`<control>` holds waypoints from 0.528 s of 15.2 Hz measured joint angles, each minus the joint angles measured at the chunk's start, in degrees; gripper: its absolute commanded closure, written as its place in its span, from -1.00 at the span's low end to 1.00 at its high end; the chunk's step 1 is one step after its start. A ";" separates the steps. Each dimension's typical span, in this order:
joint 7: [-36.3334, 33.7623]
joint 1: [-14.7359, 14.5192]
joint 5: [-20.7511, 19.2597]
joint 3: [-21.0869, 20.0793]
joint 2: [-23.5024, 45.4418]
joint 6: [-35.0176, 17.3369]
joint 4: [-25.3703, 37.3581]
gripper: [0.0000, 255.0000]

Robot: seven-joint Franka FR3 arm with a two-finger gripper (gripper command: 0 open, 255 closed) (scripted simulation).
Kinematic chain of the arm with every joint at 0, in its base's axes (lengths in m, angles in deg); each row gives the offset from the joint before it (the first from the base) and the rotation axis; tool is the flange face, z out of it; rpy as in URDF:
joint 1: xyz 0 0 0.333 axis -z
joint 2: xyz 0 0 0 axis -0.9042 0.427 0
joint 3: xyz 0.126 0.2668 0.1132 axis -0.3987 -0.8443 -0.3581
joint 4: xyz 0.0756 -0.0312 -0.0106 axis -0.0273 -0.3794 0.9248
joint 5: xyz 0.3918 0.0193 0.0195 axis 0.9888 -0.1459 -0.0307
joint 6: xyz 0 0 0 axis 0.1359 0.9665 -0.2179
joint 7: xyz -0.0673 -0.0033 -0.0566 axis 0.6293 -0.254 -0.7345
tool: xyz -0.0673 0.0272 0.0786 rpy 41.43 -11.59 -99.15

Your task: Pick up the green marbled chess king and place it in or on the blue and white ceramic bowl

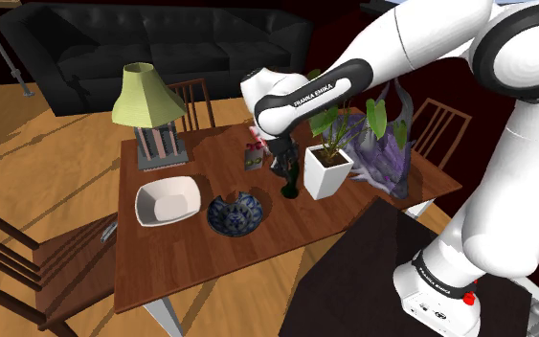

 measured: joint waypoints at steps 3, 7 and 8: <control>0.51 0.07 0.32 -0.06 -1.43 1.88 0.54 1.00; 1.11 0.08 0.71 -0.16 -2.97 4.72 1.91 1.00; 1.19 0.07 0.80 -0.19 -3.33 5.22 2.07 1.00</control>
